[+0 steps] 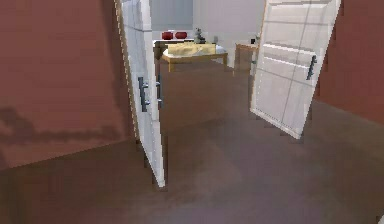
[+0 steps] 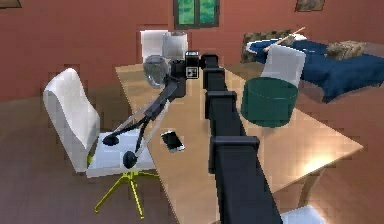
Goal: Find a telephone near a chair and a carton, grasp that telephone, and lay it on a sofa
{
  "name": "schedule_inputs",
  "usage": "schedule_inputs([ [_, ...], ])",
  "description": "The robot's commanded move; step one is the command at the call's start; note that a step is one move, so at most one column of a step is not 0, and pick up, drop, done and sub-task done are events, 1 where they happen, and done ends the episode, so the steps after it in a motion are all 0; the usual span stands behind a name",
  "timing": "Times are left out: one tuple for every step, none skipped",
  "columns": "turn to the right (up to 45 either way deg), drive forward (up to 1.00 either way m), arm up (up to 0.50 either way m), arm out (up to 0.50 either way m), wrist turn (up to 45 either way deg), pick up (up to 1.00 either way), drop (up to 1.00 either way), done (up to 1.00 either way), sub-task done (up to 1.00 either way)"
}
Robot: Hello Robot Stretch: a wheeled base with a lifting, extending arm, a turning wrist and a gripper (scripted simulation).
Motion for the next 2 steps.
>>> schedule_inputs([
  [0.0, 0.00, 0.00, 0.00, 45.0, 0.00, 0.00, 0.00, 0.00],
  [0.0, 0.00, 0.00, 0.00, 45.0, 0.00, 0.00, 0.00, 0.00],
])
